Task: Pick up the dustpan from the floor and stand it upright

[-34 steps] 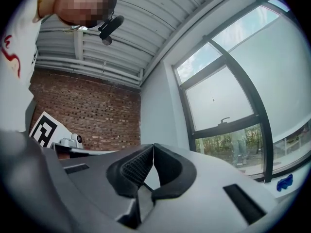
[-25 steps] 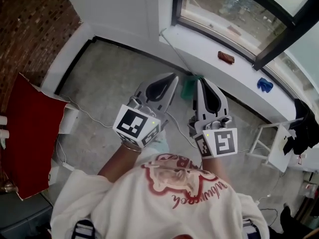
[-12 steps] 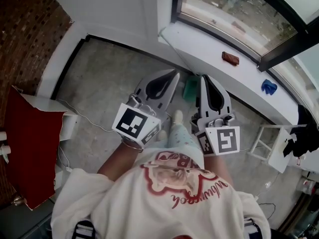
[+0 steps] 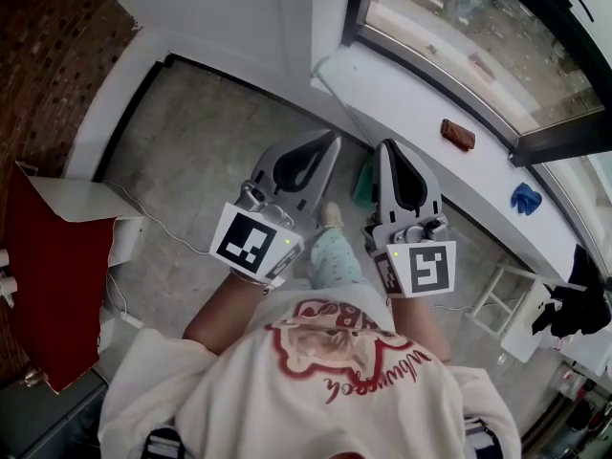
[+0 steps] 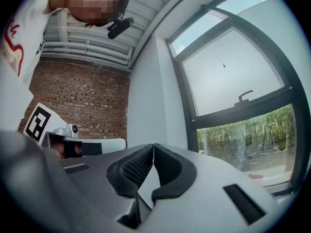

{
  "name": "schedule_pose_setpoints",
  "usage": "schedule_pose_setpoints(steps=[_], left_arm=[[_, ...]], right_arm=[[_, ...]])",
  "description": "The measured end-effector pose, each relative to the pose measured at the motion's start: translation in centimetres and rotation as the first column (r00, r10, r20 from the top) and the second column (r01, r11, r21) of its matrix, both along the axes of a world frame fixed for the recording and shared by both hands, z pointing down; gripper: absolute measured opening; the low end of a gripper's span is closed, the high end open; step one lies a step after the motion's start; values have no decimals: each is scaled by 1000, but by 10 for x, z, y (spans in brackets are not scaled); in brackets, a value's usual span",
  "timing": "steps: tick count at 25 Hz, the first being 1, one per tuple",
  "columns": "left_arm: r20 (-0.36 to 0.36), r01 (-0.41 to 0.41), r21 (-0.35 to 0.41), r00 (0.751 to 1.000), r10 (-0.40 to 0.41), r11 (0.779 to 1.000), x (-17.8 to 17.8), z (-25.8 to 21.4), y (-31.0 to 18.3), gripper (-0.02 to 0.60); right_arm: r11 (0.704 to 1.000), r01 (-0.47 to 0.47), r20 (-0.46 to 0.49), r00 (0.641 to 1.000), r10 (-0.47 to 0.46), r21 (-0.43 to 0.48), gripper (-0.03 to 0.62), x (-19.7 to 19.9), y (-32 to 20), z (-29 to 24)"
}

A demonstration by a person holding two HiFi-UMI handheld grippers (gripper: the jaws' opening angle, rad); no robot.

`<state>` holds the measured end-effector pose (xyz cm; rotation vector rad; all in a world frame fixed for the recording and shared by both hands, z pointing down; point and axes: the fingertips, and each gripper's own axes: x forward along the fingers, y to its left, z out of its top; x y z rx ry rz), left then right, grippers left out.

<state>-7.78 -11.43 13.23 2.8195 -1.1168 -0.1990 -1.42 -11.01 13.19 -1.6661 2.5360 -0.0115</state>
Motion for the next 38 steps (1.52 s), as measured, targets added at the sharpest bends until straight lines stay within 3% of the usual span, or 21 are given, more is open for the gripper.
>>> schedule_pose_setpoints(steps=[3,8,15,18,22,30,34,38], left_arm=[[-12,8,-8,1000,-8,1000,5,16,-36,18],[25,56,-35,998,-55,998,10,49,-88,18],[34,103,-80,994,-101,991,4,94,-135,19],[9,101,-93,995,-101,990,-2,110,-148,19],[2,122,-117,992,-123,986,-8,132,-160,18],[6,168,-160,985,-170,973,-8,159,-191,19],[7,160,-118,987,-160,980,3,157,-208,18],[-16,151,-129,988,-154,980,10,160,-219,19]], right_arm=[[1000,19,-12,1000,-20,-21,25,7,-42,20],[996,78,-86,993,-81,-36,25,15,-107,68],[982,164,-116,978,-175,-94,26,1,-174,132],[967,216,-117,966,-232,-138,35,-12,-196,165],[945,258,-109,953,-284,-203,102,-22,-221,209],[922,295,-97,940,-327,-251,123,-29,-256,255],[912,307,-101,934,-344,-271,130,-25,-273,270],[902,321,-136,919,-370,-289,139,-23,-286,291]])
